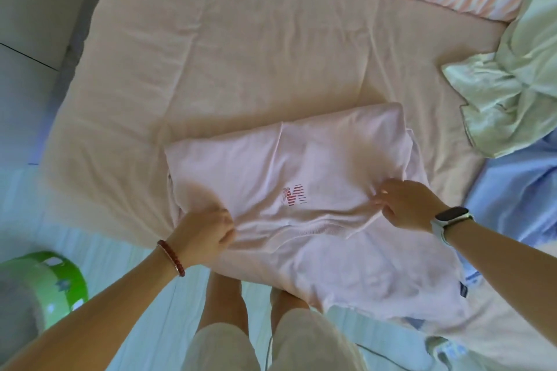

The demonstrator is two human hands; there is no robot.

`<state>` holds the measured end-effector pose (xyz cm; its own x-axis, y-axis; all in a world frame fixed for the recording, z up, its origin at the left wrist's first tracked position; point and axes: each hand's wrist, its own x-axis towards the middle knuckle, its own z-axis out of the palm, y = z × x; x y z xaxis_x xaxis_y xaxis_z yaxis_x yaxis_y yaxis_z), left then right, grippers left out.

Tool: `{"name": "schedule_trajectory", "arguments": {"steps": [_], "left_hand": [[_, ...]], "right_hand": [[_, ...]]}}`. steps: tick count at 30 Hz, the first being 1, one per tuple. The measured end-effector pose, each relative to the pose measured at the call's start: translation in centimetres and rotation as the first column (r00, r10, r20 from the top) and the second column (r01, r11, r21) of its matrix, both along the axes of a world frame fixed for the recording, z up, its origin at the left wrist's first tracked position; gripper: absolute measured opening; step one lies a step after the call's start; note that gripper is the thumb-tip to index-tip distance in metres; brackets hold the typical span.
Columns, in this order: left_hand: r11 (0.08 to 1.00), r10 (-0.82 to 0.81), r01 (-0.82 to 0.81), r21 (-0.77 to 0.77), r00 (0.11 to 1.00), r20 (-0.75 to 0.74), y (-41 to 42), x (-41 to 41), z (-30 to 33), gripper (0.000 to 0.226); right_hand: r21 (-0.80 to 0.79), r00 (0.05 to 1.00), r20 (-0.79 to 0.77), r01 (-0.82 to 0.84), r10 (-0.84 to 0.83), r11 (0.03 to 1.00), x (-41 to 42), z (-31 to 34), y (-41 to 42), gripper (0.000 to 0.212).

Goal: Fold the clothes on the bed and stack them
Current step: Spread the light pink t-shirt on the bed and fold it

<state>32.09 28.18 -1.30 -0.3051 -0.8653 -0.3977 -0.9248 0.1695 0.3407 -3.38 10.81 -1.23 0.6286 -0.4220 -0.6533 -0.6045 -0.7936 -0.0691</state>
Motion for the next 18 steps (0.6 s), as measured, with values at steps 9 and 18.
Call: {"name": "schedule_trajectory", "arguments": {"steps": [9,18], "left_hand": [[0.861,0.508,-0.495,-0.115,0.842,0.181,-8.8,4.1,-1.8,0.073],[0.881,0.472,-0.46,-0.108,0.871,0.139,-8.6,7.9,-2.6,0.036]], "right_hand": [[-0.342,0.941,0.316,0.228,-0.116,0.912,8.2,-1.5,-8.3,0.041],[-0.21,0.992,0.039,0.128,-0.122,0.969,7.3,-3.2,-12.3,0.035]]}}
